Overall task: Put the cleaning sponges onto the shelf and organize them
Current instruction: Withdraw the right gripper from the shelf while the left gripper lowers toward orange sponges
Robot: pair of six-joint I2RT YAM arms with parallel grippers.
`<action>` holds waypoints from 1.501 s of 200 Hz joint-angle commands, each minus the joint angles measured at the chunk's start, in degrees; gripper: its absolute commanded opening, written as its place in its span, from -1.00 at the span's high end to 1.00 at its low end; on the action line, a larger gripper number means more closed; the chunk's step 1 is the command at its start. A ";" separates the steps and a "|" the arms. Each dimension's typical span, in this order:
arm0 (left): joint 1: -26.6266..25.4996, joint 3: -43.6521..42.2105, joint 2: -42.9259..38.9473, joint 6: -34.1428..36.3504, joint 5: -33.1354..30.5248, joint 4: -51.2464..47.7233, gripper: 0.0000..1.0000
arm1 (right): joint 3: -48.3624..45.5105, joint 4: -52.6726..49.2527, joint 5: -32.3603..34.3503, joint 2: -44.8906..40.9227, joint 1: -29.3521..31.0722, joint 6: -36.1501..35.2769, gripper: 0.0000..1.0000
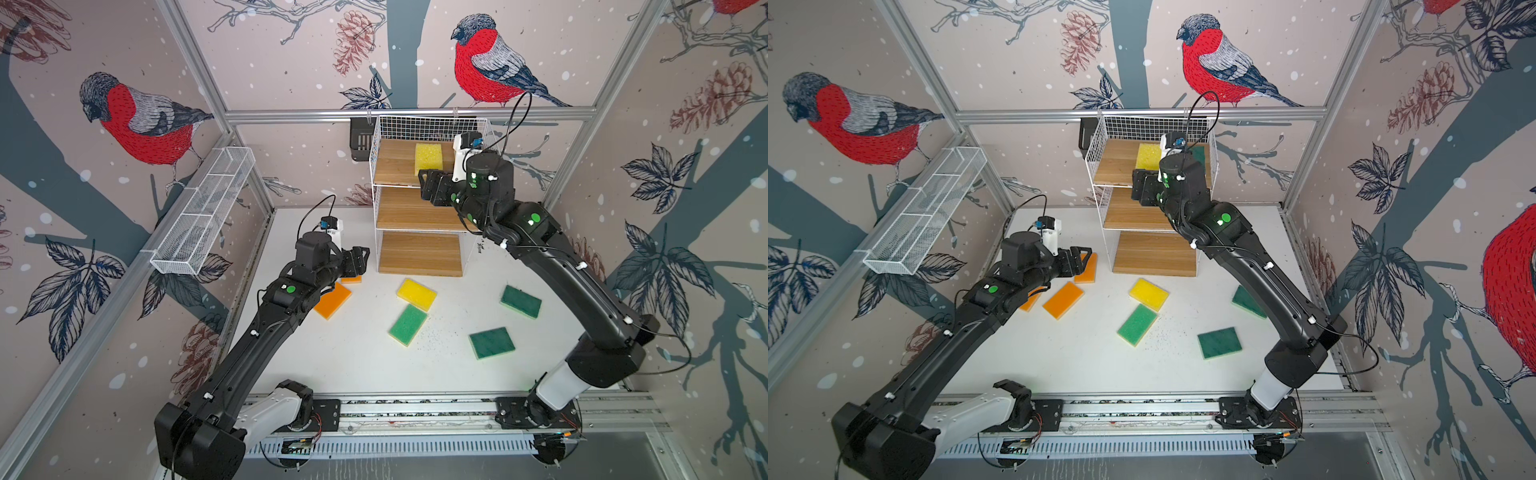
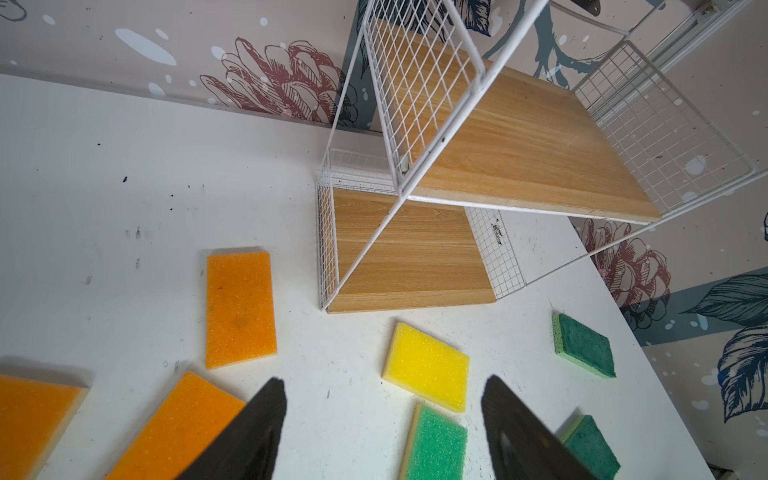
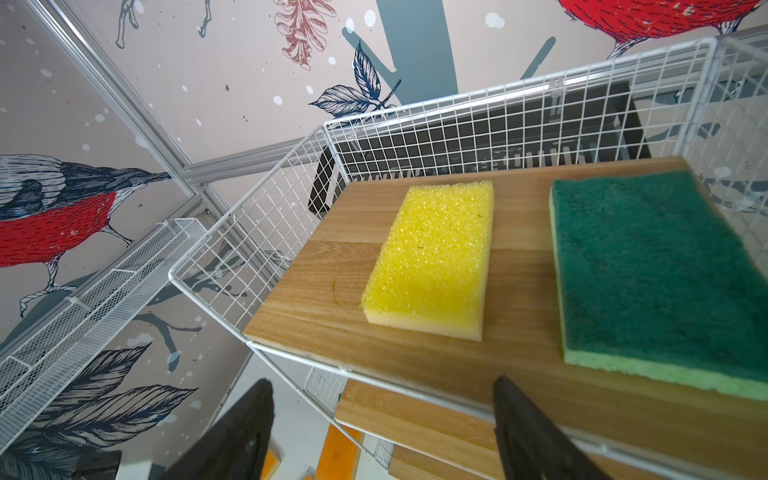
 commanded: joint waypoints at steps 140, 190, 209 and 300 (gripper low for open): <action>1.01 -12.00 -3.14 -7.90 -11.59 -4.02 -0.49 | -44.40 10.97 -1.52 -25.32 0.98 3.13 -0.71; 3.35 -14.87 -2.32 -10.77 -13.43 -3.83 -0.50 | -55.75 15.33 -5.76 -27.50 -1.05 5.81 -0.72; 5.26 -16.21 -1.21 -11.50 -13.05 -3.46 -0.51 | -58.71 16.82 -7.86 -27.60 -1.87 6.92 -0.72; 17.51 -19.01 6.32 -13.71 -8.16 1.48 -0.41 | -63.98 21.05 -14.42 -23.30 -2.94 11.51 -0.73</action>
